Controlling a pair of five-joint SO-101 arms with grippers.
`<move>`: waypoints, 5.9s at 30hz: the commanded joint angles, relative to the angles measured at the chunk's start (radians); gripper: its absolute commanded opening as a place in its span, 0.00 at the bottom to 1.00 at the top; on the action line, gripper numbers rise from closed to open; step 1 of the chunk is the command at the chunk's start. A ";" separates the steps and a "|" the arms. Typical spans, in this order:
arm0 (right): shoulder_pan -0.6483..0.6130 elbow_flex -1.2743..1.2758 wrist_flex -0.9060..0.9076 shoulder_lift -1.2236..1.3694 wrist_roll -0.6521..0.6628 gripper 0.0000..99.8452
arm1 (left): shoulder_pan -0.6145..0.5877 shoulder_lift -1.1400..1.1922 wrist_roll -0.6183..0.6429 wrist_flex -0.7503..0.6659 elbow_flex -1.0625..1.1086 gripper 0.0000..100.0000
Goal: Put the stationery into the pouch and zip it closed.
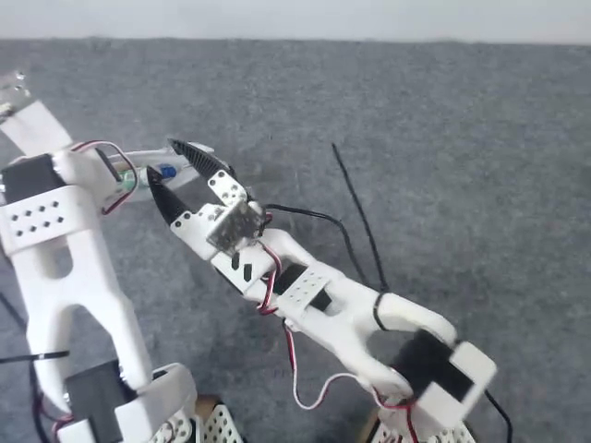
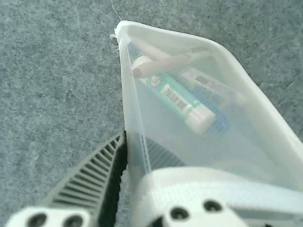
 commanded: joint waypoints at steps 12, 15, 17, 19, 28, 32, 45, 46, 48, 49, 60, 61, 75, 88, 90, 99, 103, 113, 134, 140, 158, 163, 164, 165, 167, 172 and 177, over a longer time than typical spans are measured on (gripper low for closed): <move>0.056 -0.006 0.662 -0.389 -0.020 0.13 | -0.003 -0.002 0.009 -0.029 0.004 0.01; 0.054 -0.006 0.851 -0.479 -0.021 0.13 | -0.003 -0.002 0.009 -0.029 0.004 0.01; 0.054 -0.006 0.974 -0.539 -0.021 0.13 | -0.003 -0.002 0.009 -0.029 0.007 0.01; 0.056 -0.006 1.078 -0.593 -0.021 0.13 | -0.002 -0.002 0.009 -0.037 0.013 0.01; 0.056 0.072 1.230 -0.707 -0.023 0.13 | 0.000 -0.002 0.009 -0.041 0.013 0.01; 0.056 0.120 1.230 -0.719 -0.023 0.13 | 0.000 -0.002 0.009 -0.041 0.013 0.01; 0.058 0.149 1.241 -0.708 -0.023 0.13 | 0.000 -0.002 0.009 -0.041 0.013 0.01; 0.058 0.149 1.241 -0.708 -0.023 0.13 | 0.000 -0.002 0.009 -0.041 0.013 0.01; 0.058 0.149 1.241 -0.710 -0.021 0.13 | 0.000 -0.002 0.009 -0.041 0.013 0.01; 0.058 0.149 1.242 -0.714 -0.021 0.14 | 0.000 -0.002 0.009 -0.041 0.013 0.01; 0.085 0.132 1.296 -0.719 -0.017 0.14 | 0.000 -0.002 0.009 -0.041 0.013 0.01; 0.093 0.132 1.296 -0.719 -0.017 0.14 | 0.000 -0.002 0.009 -0.041 0.013 0.01; 0.165 0.137 1.239 -0.679 -0.018 0.14 | 0.002 -0.003 0.008 -0.041 0.012 0.01; 0.088 0.137 0.699 -0.320 -0.021 0.14 | -0.002 -0.003 0.008 -0.043 0.008 0.01; 0.094 0.137 0.627 -0.285 -0.021 0.14 | -0.002 -0.003 0.008 -0.043 0.008 0.01; 0.101 0.137 0.386 -0.171 -0.020 0.14 | -0.002 -0.003 0.008 -0.043 0.008 0.01; 0.101 0.137 0.357 -0.147 -0.020 0.14 | -0.002 -0.003 0.008 -0.043 0.008 0.01; 0.137 0.166 0.351 -0.148 -0.020 0.13 | -0.002 -0.003 0.008 -0.043 0.012 0.01; 0.148 0.149 0.237 -0.139 -0.021 0.13 | 0.000 -0.003 0.008 -0.043 0.012 0.01; 0.148 0.149 0.236 -0.137 -0.021 0.13 | 0.000 -0.002 0.008 -0.044 0.012 0.01; 0.147 0.146 0.228 -0.137 -0.021 0.13 | 0.002 -0.002 0.008 -0.057 0.013 0.01; 0.145 0.135 0.232 -0.137 -0.023 0.13 | 0.002 -0.002 0.008 -0.057 0.013 0.01; 0.145 0.135 0.231 -0.137 -0.023 0.13 | 0.002 -0.002 0.008 -0.057 0.013 0.01; 0.145 0.135 0.229 -0.137 -0.023 0.13 | 0.002 -0.002 0.008 -0.057 0.013 0.01; 0.145 0.135 0.229 -0.137 -0.023 0.13 | 0.002 -0.002 0.008 -0.057 0.013 0.01; 0.145 0.135 0.229 -0.137 -0.023 0.13 | 0.002 -0.002 0.008 -0.057 0.013 0.01; 0.143 0.127 0.229 -0.137 -0.023 0.13 | 0.002 -0.002 0.008 -0.057 0.013 0.01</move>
